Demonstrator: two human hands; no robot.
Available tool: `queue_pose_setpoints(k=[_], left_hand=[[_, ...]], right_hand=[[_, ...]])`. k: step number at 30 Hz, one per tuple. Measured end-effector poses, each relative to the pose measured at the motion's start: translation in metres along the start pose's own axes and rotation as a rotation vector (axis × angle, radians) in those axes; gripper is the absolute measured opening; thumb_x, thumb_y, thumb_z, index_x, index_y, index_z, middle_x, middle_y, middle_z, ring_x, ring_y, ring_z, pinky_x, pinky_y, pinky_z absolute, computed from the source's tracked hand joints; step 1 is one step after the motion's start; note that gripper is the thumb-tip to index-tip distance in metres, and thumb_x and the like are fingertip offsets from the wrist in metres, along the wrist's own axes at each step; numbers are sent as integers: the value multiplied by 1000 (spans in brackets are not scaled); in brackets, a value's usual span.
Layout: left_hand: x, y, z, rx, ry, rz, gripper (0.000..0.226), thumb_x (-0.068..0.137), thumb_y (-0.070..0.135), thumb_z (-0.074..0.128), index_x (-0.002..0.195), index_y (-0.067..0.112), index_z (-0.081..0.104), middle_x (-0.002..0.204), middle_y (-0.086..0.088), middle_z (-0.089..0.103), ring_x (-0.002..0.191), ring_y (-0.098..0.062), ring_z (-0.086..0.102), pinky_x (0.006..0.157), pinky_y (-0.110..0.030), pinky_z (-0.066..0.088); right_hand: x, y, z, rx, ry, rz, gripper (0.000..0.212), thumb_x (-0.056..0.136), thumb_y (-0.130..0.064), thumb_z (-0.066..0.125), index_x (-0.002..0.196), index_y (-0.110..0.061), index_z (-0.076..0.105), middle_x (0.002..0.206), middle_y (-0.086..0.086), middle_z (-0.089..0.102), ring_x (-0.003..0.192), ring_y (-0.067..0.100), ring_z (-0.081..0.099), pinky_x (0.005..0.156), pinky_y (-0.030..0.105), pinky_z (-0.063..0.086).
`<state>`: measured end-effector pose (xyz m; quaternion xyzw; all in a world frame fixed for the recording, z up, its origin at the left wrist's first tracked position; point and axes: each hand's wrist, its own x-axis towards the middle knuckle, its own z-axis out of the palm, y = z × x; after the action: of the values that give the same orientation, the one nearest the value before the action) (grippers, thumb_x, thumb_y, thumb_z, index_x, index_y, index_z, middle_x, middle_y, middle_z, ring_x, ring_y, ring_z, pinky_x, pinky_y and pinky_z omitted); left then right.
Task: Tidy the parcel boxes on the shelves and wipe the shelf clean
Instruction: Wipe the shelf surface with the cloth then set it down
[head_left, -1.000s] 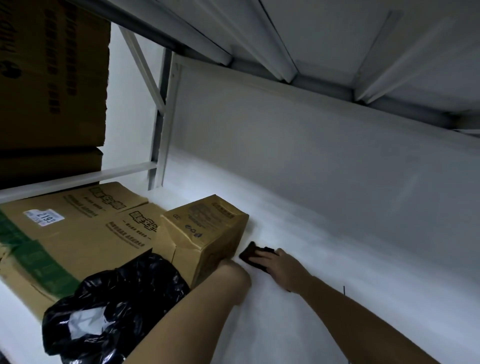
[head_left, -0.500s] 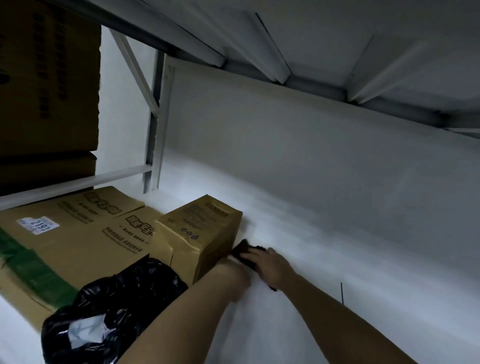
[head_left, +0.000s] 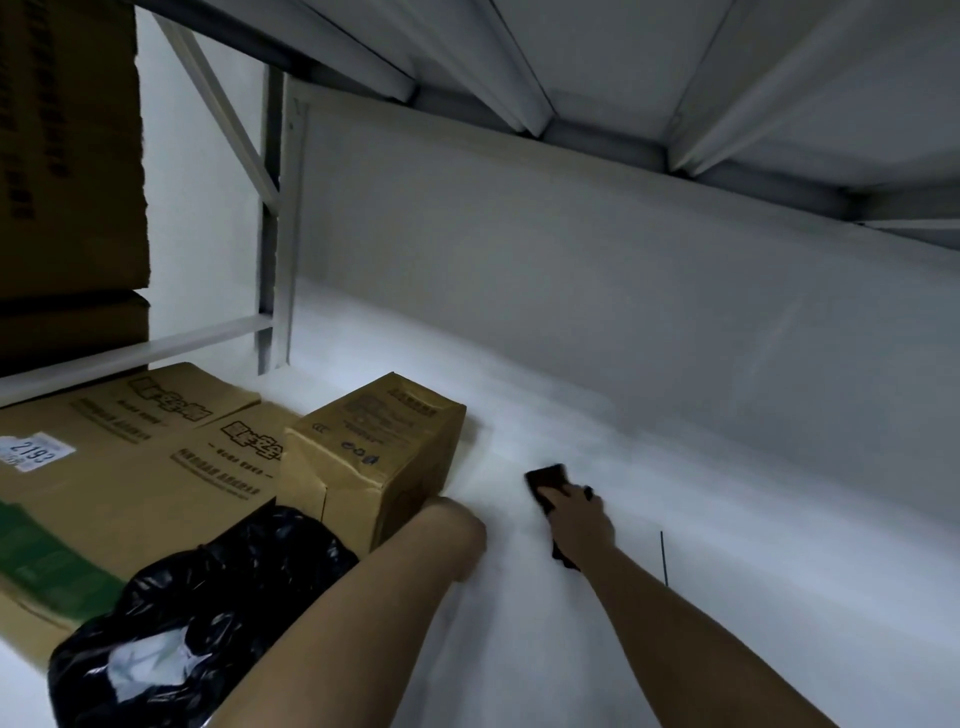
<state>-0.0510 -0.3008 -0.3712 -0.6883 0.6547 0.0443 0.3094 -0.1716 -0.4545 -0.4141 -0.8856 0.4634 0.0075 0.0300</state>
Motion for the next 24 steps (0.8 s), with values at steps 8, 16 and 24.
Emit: queue_pose_setpoints(k=[8, 16, 24], left_hand=[[-11, 8, -13, -172, 19, -61, 59, 97, 19, 50, 151, 16, 26, 152, -7, 29, 134, -28, 36, 106, -39, 35], [6, 6, 4, -143, -47, -67, 53, 95, 25, 51, 145, 16, 38, 146, -7, 40, 127, -28, 45, 101, -41, 42], [7, 7, 4, -93, -30, -64, 49, 94, 24, 51, 141, 14, 42, 139, -7, 46, 120, -29, 49, 95, -39, 45]], right_hand=[[1, -74, -4, 91, -96, -205, 58, 96, -7, 42, 150, -14, 23, 154, 13, 22, 140, 39, 20, 115, 44, 18], [-2, -27, -13, -60, -88, 56, 53, 99, -10, 31, 149, -27, 26, 155, 8, 21, 138, 40, 20, 103, 43, 40], [6, -43, -17, -21, -73, 118, 52, 97, -11, 40, 146, -5, 25, 149, 18, 31, 136, 37, 31, 112, 46, 23]])
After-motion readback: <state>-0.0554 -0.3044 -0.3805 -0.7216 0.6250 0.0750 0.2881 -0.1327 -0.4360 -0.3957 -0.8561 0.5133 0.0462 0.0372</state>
